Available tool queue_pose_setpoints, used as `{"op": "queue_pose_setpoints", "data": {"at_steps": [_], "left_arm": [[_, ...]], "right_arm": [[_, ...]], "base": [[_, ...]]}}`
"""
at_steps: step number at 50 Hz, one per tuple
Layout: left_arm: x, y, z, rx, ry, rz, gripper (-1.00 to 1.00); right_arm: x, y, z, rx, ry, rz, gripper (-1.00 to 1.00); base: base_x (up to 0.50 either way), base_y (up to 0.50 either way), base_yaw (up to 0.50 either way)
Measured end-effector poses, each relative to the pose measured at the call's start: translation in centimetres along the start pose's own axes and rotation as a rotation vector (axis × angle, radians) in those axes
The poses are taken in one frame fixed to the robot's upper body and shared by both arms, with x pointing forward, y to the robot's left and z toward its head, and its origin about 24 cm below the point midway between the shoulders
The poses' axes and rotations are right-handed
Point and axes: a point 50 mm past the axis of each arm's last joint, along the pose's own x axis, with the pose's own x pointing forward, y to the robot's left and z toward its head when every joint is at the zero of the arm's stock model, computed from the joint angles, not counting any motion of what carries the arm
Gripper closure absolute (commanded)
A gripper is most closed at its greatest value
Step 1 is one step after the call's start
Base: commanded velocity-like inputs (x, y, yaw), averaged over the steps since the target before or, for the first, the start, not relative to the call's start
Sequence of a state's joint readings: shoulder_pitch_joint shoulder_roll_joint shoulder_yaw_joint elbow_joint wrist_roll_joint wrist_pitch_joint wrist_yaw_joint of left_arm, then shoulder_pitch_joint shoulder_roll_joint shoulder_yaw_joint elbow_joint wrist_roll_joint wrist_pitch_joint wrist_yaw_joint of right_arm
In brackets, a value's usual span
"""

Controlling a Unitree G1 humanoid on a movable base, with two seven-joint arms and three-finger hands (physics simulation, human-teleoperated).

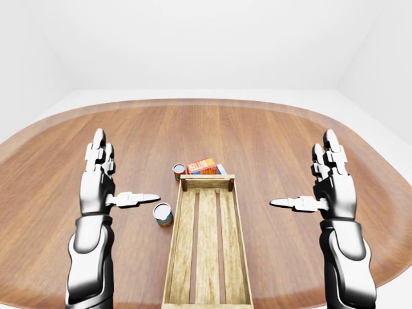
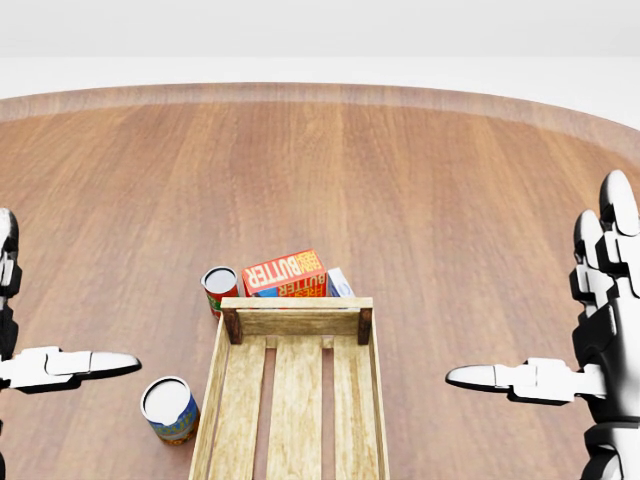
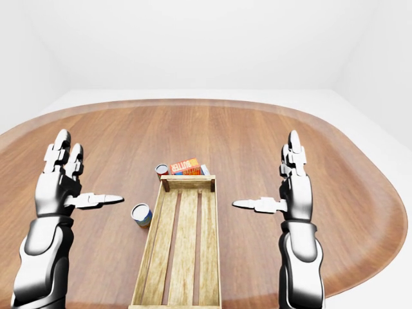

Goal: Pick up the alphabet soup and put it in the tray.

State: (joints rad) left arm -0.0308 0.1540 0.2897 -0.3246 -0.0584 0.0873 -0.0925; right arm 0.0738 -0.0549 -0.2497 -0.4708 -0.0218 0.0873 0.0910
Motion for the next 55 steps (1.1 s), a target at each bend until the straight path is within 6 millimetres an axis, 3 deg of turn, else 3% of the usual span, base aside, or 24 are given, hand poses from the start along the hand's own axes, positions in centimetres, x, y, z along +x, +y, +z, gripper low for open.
{"op": "queue_pose_setpoints", "data": {"at_steps": [8,20,35,55], "left_arm": [[-0.1,-1.1,-0.2,0.223,0.033,-0.196,-1.00],[-0.3,-1.2,-5.6,0.584,0.309,-0.410,-1.00],[1.3,-1.7,-11.3,0.843,0.497,-0.618,-1.00],[3.2,-2.3,-13.9,1.041,0.617,-0.737,-1.00]], "right_arm": [[-0.1,0.0,0.2,0.005,-0.006,0.001,-1.00],[0.0,0.1,0.2,-0.004,-0.009,0.004,-1.00],[0.1,0.2,0.4,-0.006,-0.017,0.006,-1.00],[-0.2,0.2,0.3,-0.002,-0.009,0.006,-1.00]], "base": [[0.00,0.00,0.00],[0.00,0.00,0.00],[0.00,0.00,0.00],[0.00,0.00,0.00]]}}
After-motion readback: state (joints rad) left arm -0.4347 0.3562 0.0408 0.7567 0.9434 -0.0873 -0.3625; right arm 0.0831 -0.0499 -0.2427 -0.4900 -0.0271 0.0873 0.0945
